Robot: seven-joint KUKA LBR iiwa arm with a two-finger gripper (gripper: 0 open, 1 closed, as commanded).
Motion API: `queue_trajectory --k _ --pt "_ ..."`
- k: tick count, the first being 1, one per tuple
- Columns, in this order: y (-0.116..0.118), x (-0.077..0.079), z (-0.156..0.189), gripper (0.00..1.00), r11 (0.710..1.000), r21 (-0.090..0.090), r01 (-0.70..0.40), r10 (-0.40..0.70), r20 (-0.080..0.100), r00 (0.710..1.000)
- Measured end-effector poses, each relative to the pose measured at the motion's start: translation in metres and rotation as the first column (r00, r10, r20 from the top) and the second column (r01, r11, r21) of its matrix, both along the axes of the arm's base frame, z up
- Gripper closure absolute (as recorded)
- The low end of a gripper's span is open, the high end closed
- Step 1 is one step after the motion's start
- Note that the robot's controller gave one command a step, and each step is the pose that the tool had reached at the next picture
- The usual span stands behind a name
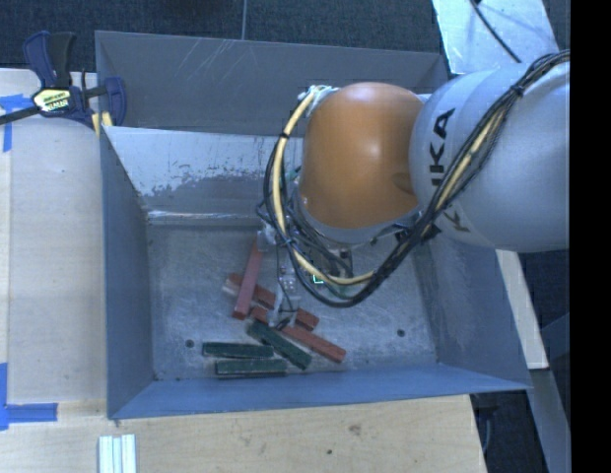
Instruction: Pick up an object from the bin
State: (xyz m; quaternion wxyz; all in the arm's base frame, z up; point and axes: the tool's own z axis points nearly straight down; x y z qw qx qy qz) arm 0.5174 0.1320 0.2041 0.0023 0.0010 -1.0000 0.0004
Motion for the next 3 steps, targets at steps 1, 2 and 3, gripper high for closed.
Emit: queue_trajectory --k 1,2,3 --pt "-0.0299 0.0064 -0.1230 0.00 0.999 0.002 -0.052 0.052 0.023 0.998" --pt "-0.0289 0.0030 -0.1219 1.00 0.999 0.001 -0.054 0.054 0.006 0.999" --pt "-0.0289 0.0029 -0.1231 0.00 0.999 0.001 -0.053 0.053 0.006 0.999"
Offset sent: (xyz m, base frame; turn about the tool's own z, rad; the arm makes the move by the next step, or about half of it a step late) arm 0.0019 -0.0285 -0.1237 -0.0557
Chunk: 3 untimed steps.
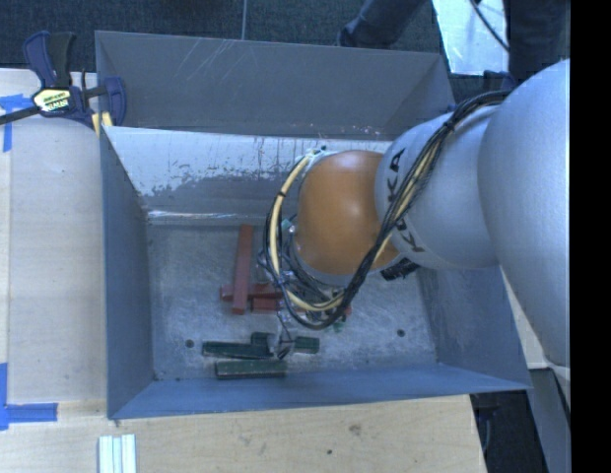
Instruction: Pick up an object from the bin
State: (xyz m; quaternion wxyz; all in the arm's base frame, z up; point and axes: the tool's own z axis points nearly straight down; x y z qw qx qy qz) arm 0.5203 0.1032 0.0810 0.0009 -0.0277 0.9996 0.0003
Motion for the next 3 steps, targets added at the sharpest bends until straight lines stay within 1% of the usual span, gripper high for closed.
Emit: queue_trajectory --k 1,2,3 --pt "0.0000 0.0002 0.0013 1.00 1.000 0.000 0.000 0.000 0.001 1.000" --pt "-0.0001 0.0000 0.0000 0.00 1.000 0.000 0.000 0.000 0.000 1.000" --pt "0.0002 -0.0002 0.0013 1.00 1.000 0.000 0.000 0.000 -0.002 1.000"
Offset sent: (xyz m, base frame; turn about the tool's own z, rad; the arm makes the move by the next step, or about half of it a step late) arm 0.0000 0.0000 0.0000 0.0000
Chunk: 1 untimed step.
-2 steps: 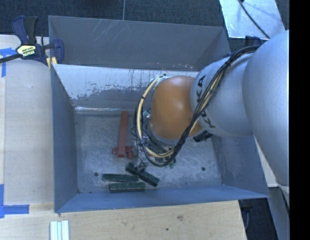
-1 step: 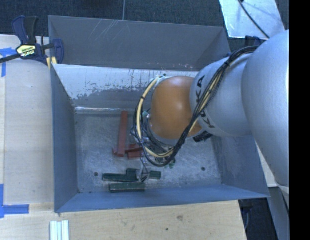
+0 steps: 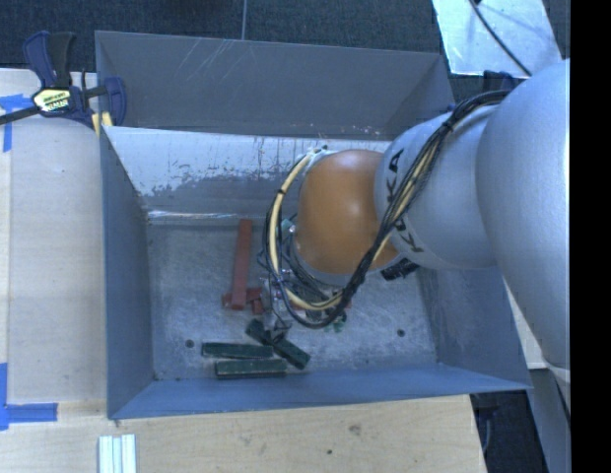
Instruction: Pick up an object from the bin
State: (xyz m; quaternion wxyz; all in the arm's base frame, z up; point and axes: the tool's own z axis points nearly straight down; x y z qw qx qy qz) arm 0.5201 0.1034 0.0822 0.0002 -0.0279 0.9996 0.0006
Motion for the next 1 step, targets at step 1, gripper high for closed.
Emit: queue_trajectory --k 1 --pt "-0.0004 0.0002 -0.0013 0.00 1.000 0.000 0.001 -0.001 0.001 1.000"
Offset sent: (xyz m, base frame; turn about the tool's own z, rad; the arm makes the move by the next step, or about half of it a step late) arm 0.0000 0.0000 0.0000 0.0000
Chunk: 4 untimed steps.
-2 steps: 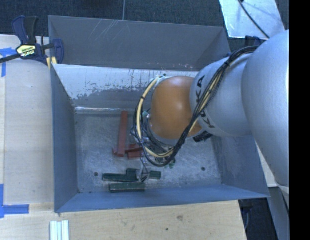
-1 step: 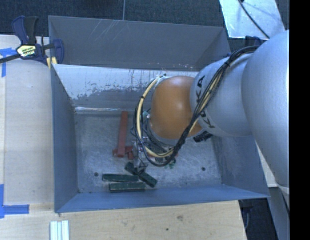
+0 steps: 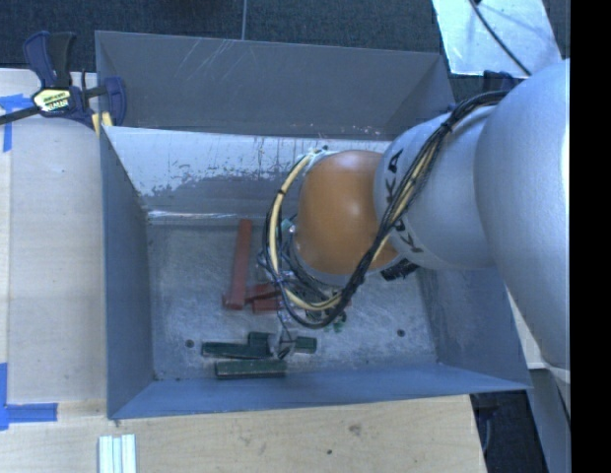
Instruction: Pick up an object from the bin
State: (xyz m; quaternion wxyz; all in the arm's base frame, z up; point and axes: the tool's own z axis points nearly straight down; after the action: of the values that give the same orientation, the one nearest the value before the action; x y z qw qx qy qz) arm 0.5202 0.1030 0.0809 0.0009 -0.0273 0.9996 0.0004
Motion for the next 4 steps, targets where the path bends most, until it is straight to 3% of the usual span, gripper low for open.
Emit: queue_trajectory --k 1,2,3,4 --pt "0.000 0.001 0.003 1.00 1.000 0.001 -0.001 0.001 0.001 1.000" --pt "0.004 0.010 0.140 1.00 0.996 0.000 -0.087 0.087 0.011 0.996" --pt "0.004 0.009 0.135 0.00 0.996 -0.001 -0.086 0.086 0.002 0.996" --pt "-0.012 -0.003 0.000 0.00 0.919 -0.001 -0.394 0.394 -0.003 0.919"
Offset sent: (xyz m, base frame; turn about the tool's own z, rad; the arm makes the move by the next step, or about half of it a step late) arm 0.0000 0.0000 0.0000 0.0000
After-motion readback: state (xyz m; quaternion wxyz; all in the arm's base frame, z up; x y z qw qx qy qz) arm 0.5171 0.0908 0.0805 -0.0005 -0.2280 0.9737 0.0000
